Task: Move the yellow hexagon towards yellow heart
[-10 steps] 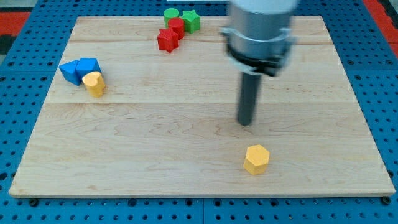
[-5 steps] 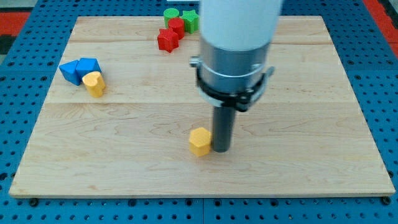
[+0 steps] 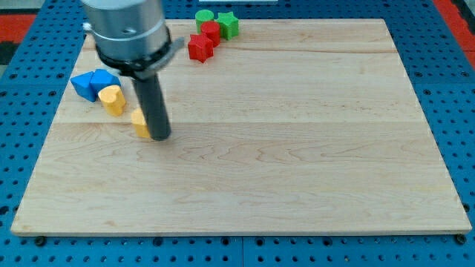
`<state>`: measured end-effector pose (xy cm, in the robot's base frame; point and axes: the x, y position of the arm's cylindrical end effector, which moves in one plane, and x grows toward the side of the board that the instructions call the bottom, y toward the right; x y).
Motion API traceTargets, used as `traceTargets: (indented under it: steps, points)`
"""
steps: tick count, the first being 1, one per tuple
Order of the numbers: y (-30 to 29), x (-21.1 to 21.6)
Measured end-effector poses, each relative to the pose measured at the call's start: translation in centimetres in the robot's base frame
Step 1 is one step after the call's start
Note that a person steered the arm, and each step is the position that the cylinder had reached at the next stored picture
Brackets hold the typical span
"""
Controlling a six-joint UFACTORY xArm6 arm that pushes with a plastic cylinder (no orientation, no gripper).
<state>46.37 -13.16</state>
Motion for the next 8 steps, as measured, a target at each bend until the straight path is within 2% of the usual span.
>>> traceTargets:
  steps: [2, 8]
  points:
    - [-0.5, 2.1]
    - [-1.6, 2.1]
